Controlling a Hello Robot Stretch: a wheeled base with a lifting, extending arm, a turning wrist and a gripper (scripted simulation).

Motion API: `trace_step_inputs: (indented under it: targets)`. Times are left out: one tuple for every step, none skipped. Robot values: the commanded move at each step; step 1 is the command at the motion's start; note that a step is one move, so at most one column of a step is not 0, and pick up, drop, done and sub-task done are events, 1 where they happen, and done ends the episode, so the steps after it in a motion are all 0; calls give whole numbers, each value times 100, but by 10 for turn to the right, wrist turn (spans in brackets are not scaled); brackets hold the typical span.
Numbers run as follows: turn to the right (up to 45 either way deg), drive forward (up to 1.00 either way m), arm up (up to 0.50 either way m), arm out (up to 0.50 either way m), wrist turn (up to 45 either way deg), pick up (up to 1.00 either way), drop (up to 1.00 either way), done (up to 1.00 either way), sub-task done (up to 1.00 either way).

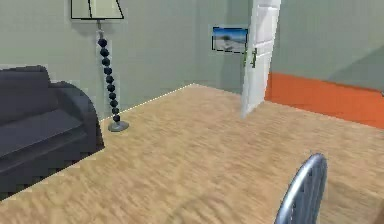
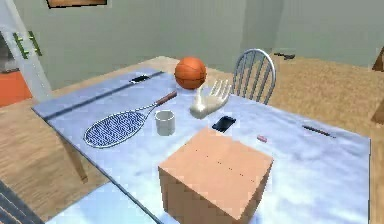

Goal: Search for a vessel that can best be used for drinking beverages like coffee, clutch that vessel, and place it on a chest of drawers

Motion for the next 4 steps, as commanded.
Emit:
trace_step_inputs:
  targets:
    - [360,0,0,0,0,0,0,0,0]
    - [0,15,0,0,0,0,0,0,0]
    - [-300,0,0,0,0,0,0,0,0]
    - [0,0,50,0,0,0,0,0,0]
